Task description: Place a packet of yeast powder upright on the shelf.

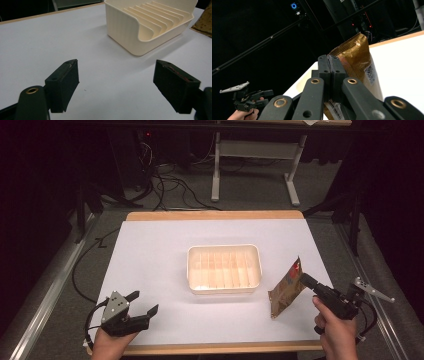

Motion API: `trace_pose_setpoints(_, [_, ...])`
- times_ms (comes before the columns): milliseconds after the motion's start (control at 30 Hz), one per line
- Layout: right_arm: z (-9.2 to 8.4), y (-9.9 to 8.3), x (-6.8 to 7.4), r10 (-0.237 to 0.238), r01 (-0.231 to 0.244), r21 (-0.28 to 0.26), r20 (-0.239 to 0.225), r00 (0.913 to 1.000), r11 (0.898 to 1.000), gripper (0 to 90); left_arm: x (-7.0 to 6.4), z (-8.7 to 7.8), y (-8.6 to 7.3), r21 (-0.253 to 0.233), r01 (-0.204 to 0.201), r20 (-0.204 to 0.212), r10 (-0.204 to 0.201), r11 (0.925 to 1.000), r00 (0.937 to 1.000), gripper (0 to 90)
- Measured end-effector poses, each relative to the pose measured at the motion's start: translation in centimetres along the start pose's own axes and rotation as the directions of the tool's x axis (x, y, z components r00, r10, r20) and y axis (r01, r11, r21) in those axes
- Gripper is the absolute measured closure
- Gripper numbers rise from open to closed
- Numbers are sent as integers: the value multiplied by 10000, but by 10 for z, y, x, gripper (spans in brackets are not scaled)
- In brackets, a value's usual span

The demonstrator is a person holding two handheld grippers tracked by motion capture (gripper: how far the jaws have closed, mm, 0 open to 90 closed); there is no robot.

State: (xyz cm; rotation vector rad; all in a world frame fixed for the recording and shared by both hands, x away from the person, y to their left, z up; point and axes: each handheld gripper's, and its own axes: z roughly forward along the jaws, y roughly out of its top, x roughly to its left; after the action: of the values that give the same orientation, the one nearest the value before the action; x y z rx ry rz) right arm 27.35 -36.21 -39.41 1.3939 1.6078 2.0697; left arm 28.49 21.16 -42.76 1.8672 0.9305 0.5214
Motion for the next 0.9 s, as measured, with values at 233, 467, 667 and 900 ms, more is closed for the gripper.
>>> trace_pose_setpoints(233, [-2,5,2,-45,42,-261,-130,9999,9997,900,-1,0,1,-104,-72,-45,71,9999,10000,209])
trace_pose_setpoints(467, [0,9,3,-98,92,-423,-141,9999,9991,900,-3,-1,1,-190,-144,-57,143,9997,9999,209])
trace_pose_setpoints(667, [6,13,4,-310,309,-263,-19,9995,9992,900,-4,-1,1,-259,-151,-57,149,9996,9999,207])
trace_pose_setpoints(900, [13,24,11,-488,481,-351,-190,9986,9982,900,1,-4,1,-461,48,-180,-56,9989,9998,206])
